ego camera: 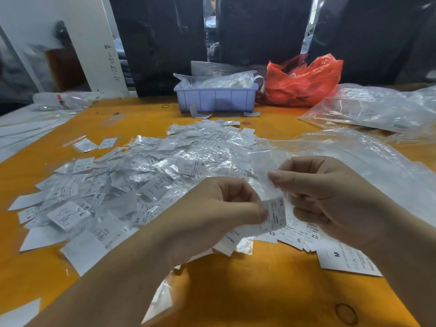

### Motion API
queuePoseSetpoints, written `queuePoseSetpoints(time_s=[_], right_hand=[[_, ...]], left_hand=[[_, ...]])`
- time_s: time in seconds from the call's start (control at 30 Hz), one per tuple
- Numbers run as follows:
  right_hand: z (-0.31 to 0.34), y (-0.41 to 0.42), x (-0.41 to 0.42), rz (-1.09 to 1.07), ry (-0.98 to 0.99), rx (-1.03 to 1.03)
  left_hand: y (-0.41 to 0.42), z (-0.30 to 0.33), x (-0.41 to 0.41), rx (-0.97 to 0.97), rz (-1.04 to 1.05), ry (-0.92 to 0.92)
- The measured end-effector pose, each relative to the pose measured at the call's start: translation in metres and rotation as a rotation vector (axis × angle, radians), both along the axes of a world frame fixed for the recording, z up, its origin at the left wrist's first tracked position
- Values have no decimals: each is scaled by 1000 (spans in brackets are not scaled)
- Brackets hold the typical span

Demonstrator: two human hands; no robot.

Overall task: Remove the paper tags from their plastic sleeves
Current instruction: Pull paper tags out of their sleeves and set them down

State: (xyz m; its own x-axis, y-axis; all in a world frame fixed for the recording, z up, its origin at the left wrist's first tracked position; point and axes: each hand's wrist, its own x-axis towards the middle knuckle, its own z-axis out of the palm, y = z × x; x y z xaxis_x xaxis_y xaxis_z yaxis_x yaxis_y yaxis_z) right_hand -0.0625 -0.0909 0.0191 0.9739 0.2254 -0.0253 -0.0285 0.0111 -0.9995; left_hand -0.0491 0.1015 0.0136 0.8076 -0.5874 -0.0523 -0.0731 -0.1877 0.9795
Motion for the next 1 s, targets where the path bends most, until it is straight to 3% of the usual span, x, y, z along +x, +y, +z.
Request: queuePoseSetpoints(time_s=[0.13,0.4,1.0], right_hand=[[-3,8,-2,-24,-24,-8],[-2,6,0,-247,-46,106],[-5,9,-2,-531,-182,-27]], left_hand=[[-3,-6,-1,63,4,-99],[-2,-2,-2,-48,27,-57],[-6,-4,-4,-180,59,-53]])
